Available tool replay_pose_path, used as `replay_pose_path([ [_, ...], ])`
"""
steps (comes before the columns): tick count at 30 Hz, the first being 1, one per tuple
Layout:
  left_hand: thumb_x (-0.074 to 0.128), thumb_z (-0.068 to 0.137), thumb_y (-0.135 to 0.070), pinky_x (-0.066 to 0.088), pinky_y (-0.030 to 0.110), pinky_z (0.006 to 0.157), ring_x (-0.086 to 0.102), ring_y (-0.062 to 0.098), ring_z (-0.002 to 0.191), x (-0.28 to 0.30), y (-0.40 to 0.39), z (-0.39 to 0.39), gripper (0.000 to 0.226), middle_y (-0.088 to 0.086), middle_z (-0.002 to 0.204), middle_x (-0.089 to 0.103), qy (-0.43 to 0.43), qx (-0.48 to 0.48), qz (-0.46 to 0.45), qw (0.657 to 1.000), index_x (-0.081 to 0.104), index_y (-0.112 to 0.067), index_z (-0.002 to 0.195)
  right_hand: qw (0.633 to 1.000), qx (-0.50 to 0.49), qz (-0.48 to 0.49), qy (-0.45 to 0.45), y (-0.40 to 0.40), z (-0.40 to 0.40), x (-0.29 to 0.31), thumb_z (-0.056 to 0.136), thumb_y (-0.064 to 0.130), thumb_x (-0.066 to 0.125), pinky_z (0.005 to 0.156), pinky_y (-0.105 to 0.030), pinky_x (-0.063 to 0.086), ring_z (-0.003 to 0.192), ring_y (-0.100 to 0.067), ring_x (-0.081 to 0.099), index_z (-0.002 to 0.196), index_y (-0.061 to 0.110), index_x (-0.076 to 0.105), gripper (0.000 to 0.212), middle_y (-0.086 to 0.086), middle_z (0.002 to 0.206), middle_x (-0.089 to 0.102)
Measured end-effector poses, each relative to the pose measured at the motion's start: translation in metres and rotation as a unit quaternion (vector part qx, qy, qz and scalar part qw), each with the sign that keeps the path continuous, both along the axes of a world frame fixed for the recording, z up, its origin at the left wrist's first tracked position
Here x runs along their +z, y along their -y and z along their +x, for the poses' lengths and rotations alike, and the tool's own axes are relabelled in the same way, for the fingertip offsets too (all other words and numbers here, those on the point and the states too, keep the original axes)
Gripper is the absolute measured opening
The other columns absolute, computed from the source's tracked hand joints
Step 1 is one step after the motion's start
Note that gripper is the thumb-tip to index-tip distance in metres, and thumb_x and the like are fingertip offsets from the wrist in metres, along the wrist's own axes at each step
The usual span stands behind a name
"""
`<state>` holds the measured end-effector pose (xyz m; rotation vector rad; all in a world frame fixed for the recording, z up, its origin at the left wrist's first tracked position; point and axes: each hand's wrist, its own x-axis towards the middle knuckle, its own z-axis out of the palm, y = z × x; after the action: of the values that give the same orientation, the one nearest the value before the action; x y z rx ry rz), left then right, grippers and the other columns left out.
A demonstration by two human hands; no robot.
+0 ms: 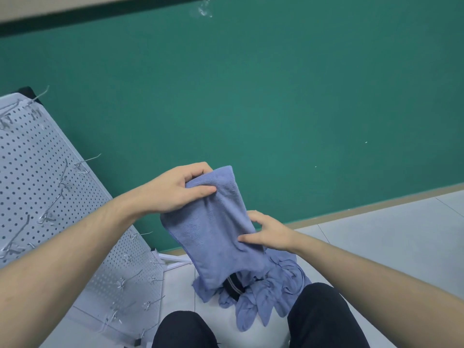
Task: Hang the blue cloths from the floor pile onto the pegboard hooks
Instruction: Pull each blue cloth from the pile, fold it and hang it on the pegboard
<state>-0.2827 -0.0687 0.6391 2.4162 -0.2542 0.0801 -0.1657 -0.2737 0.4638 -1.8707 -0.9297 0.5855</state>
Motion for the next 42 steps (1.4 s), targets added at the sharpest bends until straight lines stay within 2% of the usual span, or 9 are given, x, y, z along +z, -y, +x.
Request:
replay_pose_path([
  [2,0.059,0.089,-0.038,0.044,0.015,0.074,0.055,0.001,0.079,-0.002,-0.005,-0.002,0.009,-0.019,0.082,0.060,-0.009,0.005,-0.033,0.999,0.059,-0.029,0.089,1.000,-0.001,0.009,-0.024,0.002,-0.001,0.000,0.077,0.033,0.075,0.087,-0.046,0.051,0.088,-0.011,0.055,0.107,0.005,0.060,0.044,-0.002,0.097,0.062],
  [6,0.061,0.087,-0.037,0.044,0.016,0.072,0.054,0.005,0.079,-0.009,-0.014,-0.006,0.021,-0.013,0.084,0.058,-0.017,0.022,-0.124,0.992,0.058,-0.018,0.093,0.998,-0.013,0.037,-0.058,0.011,0.002,-0.002,0.077,0.027,0.082,0.065,-0.032,0.041,0.068,-0.012,0.043,0.097,0.021,0.044,0.043,0.002,0.076,0.049],
  [9,0.059,0.087,-0.032,0.044,0.018,0.071,0.054,0.007,0.078,-0.016,-0.023,-0.009,0.020,-0.012,0.084,0.058,-0.011,0.061,-0.162,0.985,0.056,-0.014,0.095,0.991,-0.024,0.030,-0.126,0.019,0.009,0.000,0.081,0.022,0.083,0.069,-0.031,0.053,0.075,-0.017,0.065,0.119,0.032,0.043,0.056,-0.005,0.093,0.072],
  [17,0.060,0.099,-0.033,0.047,0.032,0.084,0.061,0.007,0.084,-0.043,-0.045,-0.015,0.013,-0.010,0.092,0.066,0.022,0.199,-0.236,0.951,0.061,-0.020,0.102,0.986,-0.097,0.029,-0.132,0.036,0.018,0.009,0.075,0.031,0.068,0.070,-0.032,0.042,0.073,-0.015,0.055,0.089,0.010,0.062,0.026,0.003,0.081,0.062],
  [23,0.055,0.102,-0.035,0.051,0.035,0.078,0.063,0.016,0.085,-0.067,-0.042,-0.020,0.016,0.000,0.098,0.068,-0.006,0.313,-0.356,0.880,0.060,-0.020,0.104,0.872,-0.248,0.213,-0.364,0.026,0.011,0.007,0.098,0.023,0.064,0.064,-0.030,0.050,0.079,-0.016,0.062,0.118,0.021,0.060,0.021,-0.003,0.100,0.066],
  [27,0.055,0.102,-0.035,0.053,0.036,0.077,0.065,0.017,0.088,-0.074,-0.038,-0.023,0.015,0.002,0.102,0.069,-0.018,0.341,-0.380,0.860,0.059,-0.020,0.105,0.820,-0.218,0.249,-0.466,0.019,0.001,0.003,0.094,0.014,0.069,0.056,-0.033,0.055,0.069,-0.017,0.062,0.100,0.015,0.048,0.022,-0.007,0.090,0.058],
  [31,0.054,0.102,-0.035,0.052,0.035,0.075,0.065,0.016,0.088,-0.073,-0.039,-0.024,0.015,0.002,0.102,0.069,-0.011,0.345,-0.379,0.858,0.058,-0.021,0.105,0.844,-0.203,0.240,-0.435,0.019,-0.002,0.003,0.095,-0.006,0.056,0.061,-0.032,0.059,0.076,-0.024,0.070,0.109,-0.002,0.058,0.015,-0.021,0.098,0.069],
  [38,0.049,0.105,-0.033,0.049,0.027,0.070,0.060,0.009,0.083,-0.077,-0.035,-0.028,0.016,-0.003,0.097,0.065,0.048,0.362,-0.304,0.880,0.056,-0.019,0.106,0.854,-0.284,0.227,-0.372,0.023,0.000,0.002,0.100,0.026,0.061,0.054,-0.031,0.038,0.063,-0.018,0.055,0.103,0.021,0.053,0.010,-0.001,0.077,0.064],
  [42,0.047,0.106,-0.035,0.050,0.028,0.072,0.062,0.009,0.085,-0.079,-0.030,-0.027,0.017,-0.003,0.100,0.065,0.047,0.371,-0.305,0.876,0.056,-0.020,0.108,0.828,-0.281,0.246,-0.417,0.019,-0.002,0.005,0.099,0.029,0.062,0.062,-0.033,0.055,0.077,-0.019,0.067,0.119,0.012,0.060,0.026,-0.006,0.096,0.070],
])
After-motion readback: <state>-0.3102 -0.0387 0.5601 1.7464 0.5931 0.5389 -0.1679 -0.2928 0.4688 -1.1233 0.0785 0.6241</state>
